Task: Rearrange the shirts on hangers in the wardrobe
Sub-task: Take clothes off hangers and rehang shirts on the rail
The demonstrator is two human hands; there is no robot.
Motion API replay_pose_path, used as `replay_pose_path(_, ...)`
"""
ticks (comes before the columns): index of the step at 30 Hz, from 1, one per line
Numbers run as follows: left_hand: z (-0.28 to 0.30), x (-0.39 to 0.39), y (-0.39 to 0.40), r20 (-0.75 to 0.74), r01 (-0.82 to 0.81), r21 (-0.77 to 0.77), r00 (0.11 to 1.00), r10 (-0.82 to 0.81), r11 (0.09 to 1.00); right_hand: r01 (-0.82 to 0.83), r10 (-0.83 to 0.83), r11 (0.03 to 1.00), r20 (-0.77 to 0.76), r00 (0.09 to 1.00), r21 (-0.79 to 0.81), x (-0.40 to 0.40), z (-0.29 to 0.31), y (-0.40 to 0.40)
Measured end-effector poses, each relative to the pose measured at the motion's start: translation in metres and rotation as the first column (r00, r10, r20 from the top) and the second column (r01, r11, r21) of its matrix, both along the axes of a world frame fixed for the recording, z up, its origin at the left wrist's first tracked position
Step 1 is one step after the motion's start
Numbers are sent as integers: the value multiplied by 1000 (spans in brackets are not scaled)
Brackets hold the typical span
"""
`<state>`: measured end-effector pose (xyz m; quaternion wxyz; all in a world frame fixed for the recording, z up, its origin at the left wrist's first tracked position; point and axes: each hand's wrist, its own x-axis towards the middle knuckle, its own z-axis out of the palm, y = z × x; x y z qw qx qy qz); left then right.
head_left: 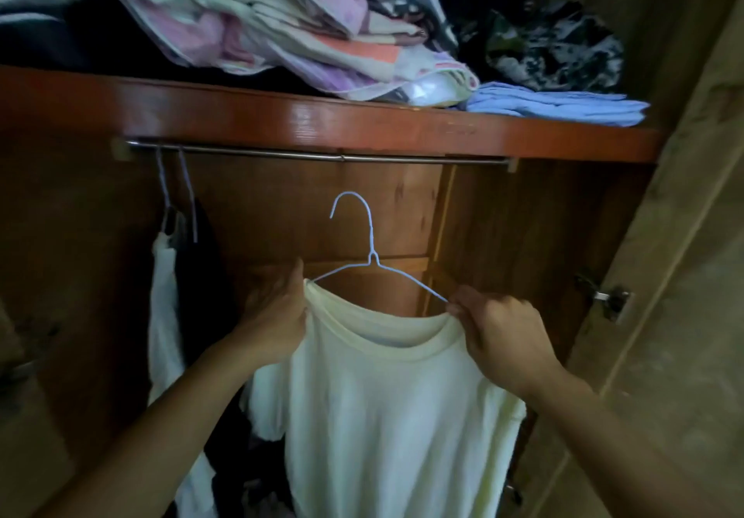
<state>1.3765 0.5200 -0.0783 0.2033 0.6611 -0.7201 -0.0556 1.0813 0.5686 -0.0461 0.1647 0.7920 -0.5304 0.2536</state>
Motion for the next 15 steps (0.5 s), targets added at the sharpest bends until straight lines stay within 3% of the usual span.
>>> replay_pose_path(3, 3, -21, 2, -79, 152, -34, 985, -154, 988, 40, -40, 999, 61, 997, 14, -38, 2, 30)
replay_pose_path(7, 17, -69, 15, -242, 351, -88, 900, -362, 932, 105, -103, 994, 124, 987, -11, -85, 10, 76)
replay_pose_path(15, 60, -183, 62, -438, 609, -281, 606, -664, 742, 235, -230, 972, 254, 940, 12, -171, 44, 184)
